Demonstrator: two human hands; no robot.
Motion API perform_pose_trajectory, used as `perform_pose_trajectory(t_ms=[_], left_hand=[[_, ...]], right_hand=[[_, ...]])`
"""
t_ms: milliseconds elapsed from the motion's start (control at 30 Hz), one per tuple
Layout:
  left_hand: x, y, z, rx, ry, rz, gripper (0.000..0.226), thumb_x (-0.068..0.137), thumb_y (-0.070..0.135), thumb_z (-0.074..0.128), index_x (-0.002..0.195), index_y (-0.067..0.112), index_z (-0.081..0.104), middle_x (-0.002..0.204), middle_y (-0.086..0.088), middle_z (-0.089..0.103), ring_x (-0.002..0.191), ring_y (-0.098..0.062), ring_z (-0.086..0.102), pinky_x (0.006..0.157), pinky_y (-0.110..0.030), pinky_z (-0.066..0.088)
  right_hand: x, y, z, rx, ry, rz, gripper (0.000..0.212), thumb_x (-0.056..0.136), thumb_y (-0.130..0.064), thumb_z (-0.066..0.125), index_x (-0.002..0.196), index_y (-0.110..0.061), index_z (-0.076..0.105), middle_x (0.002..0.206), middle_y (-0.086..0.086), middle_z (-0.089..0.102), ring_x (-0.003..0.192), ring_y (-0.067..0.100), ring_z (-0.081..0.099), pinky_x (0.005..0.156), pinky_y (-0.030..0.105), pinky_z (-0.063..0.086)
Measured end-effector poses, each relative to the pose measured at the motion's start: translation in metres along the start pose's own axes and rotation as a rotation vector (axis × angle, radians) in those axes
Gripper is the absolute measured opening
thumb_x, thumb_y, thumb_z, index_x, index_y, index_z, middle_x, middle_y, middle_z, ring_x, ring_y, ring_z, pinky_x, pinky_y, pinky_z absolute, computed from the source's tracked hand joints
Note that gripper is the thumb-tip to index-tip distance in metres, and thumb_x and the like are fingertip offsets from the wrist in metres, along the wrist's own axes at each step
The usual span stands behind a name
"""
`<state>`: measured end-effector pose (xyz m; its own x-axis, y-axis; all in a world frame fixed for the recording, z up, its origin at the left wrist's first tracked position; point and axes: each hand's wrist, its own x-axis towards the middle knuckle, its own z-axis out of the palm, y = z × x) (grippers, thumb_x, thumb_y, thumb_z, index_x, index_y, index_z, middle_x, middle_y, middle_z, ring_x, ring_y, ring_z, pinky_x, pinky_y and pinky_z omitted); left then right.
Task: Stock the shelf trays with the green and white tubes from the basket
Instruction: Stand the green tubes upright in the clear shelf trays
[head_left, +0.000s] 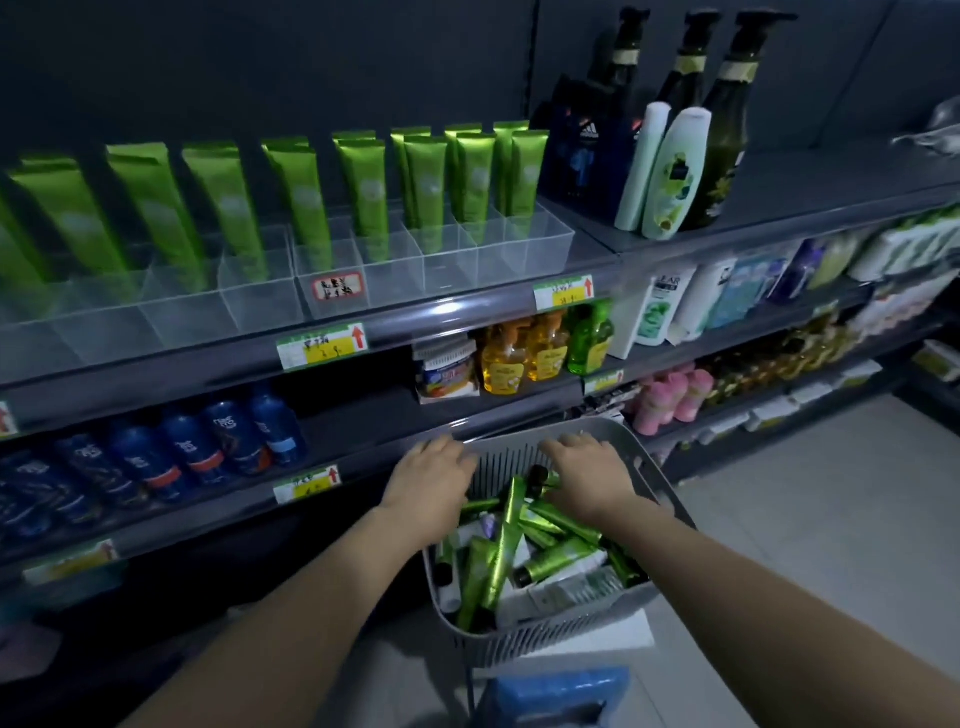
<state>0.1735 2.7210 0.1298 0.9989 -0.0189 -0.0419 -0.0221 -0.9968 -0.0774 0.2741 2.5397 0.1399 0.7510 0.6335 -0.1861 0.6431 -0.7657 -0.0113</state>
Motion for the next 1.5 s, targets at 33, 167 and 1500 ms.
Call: perform_pose_trajectory(t_ms=[33, 167, 1500], left_hand=[[0.003, 0.005, 0.008, -0.005, -0.027, 0.003, 0.047, 0.090, 0.027, 0.056, 0.133, 0.013, 0.044, 0.135, -0.007, 0.044, 0.131, -0.025, 0.034, 0.109, -0.035, 0.026], [0.017, 0.026, 0.044, -0.049, -0.133, -0.011, 0.037, 0.088, 0.021, 0.057, 0.124, 0.014, 0.050, 0.125, -0.006, 0.050, 0.122, -0.024, 0.040, 0.100, -0.034, 0.033], [0.072, 0.073, 0.173, -0.943, -0.262, -0.621, 0.012, 0.089, 0.022, 0.060, 0.099, 0.018, 0.057, 0.093, -0.004, 0.064, 0.091, -0.021, 0.058, 0.084, -0.031, 0.044]], right_hand=[[-0.001, 0.006, 0.008, 0.003, -0.025, 0.009, 0.054, 0.088, -0.033, 0.060, 0.137, -0.019, 0.041, 0.135, 0.009, 0.049, 0.127, 0.030, 0.043, 0.101, 0.040, 0.035], [0.005, 0.027, 0.044, 0.016, -0.137, -0.001, 0.051, 0.087, -0.029, 0.060, 0.135, -0.019, 0.045, 0.132, 0.009, 0.051, 0.124, 0.031, 0.044, 0.099, 0.040, 0.037], [0.073, 0.096, 0.165, 0.518, -0.455, 0.035, 0.032, 0.075, -0.029, 0.079, 0.105, -0.021, 0.071, 0.096, 0.002, 0.069, 0.097, 0.023, 0.066, 0.071, 0.023, 0.044]])
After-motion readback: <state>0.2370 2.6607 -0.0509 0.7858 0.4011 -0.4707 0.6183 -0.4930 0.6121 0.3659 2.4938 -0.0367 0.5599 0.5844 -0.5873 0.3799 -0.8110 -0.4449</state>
